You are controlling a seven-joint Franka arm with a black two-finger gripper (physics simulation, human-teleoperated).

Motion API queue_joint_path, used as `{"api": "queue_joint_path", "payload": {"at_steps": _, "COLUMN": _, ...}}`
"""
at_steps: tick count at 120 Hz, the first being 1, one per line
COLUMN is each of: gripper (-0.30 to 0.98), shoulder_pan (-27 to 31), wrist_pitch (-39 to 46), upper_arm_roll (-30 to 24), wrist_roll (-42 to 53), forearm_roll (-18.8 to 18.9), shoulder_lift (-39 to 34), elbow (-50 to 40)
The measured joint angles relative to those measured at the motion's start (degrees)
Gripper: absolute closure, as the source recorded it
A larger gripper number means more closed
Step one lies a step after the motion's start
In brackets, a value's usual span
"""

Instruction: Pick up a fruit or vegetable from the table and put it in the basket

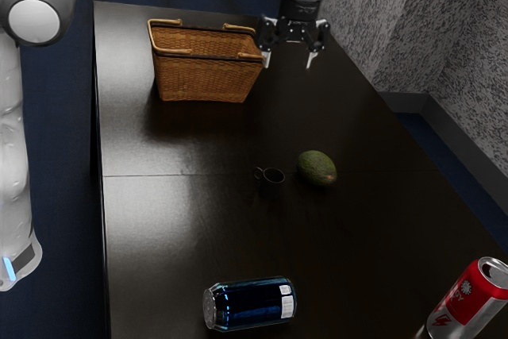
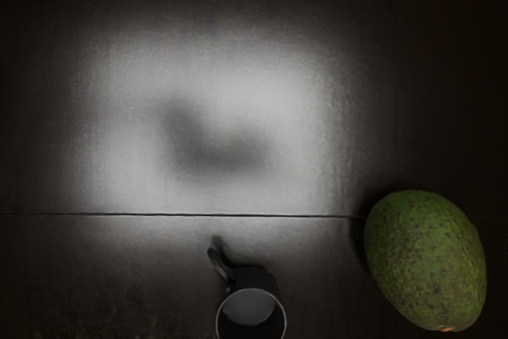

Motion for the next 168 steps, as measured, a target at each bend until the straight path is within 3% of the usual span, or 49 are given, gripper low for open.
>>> {"api": "queue_joint_path", "payload": {"at_steps": 50, "gripper": 0.00, "shoulder_pan": 1.8, "wrist_pitch": 0.3, "upper_arm_roll": -0.9, "wrist_roll": -26.7, "forearm_roll": 0.0, "shoulder_lift": 1.2, "elbow": 1.1}}
{"api": "queue_joint_path", "payload": {"at_steps": 56, "gripper": 0.00, "shoulder_pan": 1.1, "wrist_pitch": 0.7, "upper_arm_roll": -1.0, "wrist_roll": -28.4, "forearm_roll": -0.1, "shoulder_lift": 4.6, "elbow": 3.8}}
{"api": "queue_joint_path", "payload": {"at_steps": 65, "gripper": 0.00, "shoulder_pan": -0.3, "wrist_pitch": 1.7, "upper_arm_roll": -1.5, "wrist_roll": -30.5, "forearm_roll": -0.1, "shoulder_lift": 16.1, "elbow": 14.5}}
{"api": "queue_joint_path", "payload": {"at_steps": 71, "gripper": 0.00, "shoulder_pan": -0.9, "wrist_pitch": 3.2, "upper_arm_roll": -1.5, "wrist_roll": -31.8, "forearm_roll": -0.1, "shoulder_lift": 19.3, "elbow": 15.7}}
{"api": "queue_joint_path", "payload": {"at_steps": 98, "gripper": 0.00, "shoulder_pan": -0.6, "wrist_pitch": 12.9, "upper_arm_roll": -0.1, "wrist_roll": -35.8, "forearm_roll": -2.5, "shoulder_lift": 21.1, "elbow": 7.6}}
{"api": "queue_joint_path", "payload": {"at_steps": 119, "gripper": 0.00, "shoulder_pan": -1.2, "wrist_pitch": 21.2, "upper_arm_roll": -0.1, "wrist_roll": -37.2, "forearm_roll": -3.4, "shoulder_lift": 12.9, "elbow": -6.5}}
{"api": "queue_joint_path", "payload": {"at_steps": 168, "gripper": 0.00, "shoulder_pan": -1.9, "wrist_pitch": 27.8, "upper_arm_roll": -0.7, "wrist_roll": -31.6, "forearm_roll": -3.7, "shoulder_lift": 12.7, "elbow": -10.3}}
